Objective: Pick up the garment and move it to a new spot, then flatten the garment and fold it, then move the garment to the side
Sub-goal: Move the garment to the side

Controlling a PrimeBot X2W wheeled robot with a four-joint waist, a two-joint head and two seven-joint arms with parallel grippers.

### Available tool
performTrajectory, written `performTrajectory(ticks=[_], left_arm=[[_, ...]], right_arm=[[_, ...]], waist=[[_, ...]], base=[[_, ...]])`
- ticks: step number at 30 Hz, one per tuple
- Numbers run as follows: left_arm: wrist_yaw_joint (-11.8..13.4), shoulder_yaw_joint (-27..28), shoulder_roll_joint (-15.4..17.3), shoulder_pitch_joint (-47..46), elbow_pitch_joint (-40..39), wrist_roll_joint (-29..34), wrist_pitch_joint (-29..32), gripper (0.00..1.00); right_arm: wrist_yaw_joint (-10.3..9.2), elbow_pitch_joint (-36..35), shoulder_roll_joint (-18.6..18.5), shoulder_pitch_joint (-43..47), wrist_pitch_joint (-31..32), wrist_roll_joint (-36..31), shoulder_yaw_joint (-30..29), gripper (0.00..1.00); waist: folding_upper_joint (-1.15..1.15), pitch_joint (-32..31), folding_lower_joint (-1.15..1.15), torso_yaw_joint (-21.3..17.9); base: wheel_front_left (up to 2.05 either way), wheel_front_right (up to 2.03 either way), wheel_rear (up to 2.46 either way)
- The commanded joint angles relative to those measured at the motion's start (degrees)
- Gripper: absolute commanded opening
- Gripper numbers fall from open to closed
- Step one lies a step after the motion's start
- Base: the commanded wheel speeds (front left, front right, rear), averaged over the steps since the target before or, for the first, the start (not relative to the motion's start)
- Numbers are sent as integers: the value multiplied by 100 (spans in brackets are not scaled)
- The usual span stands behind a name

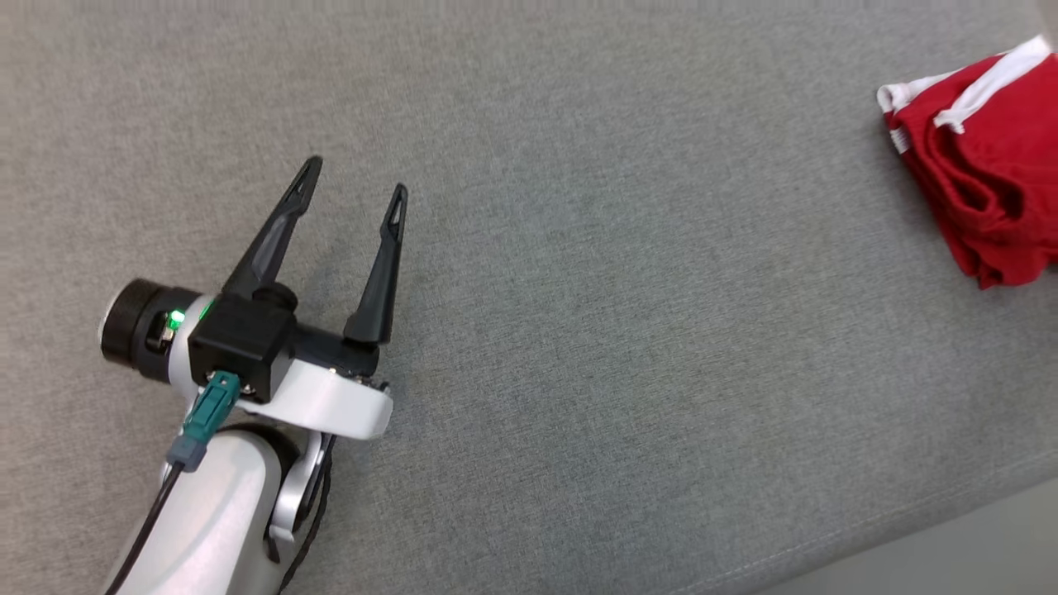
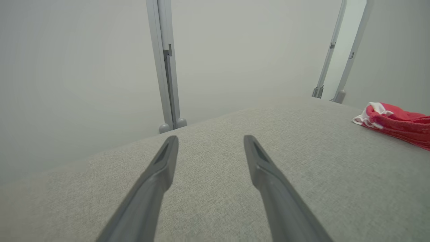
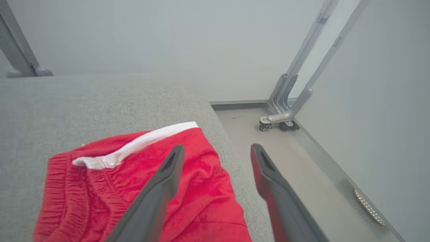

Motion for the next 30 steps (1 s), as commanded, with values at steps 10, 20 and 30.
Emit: performTrajectory(ticks=[10,20,30], left_arm=[[266,241,-174,651,356,-444,-326,100],[392,449,-337,1070,674,-799,-620,100],[537,733,-334,1651,944,-1036,-819,100]], right_arm=[[0,-1983,1252,1822,-32,-1068,-1860,100],[0,-3104,2186,2598,-33,-1937,-2115,100],[0,-3646,2764,3183,99,-2504,-2025,100]], waist=[[0,-897,0,253],[0,-1397,0,806],[0,-2059,0,1392]], base=[[0,0,0],[0,0,0],[0,0,0]])
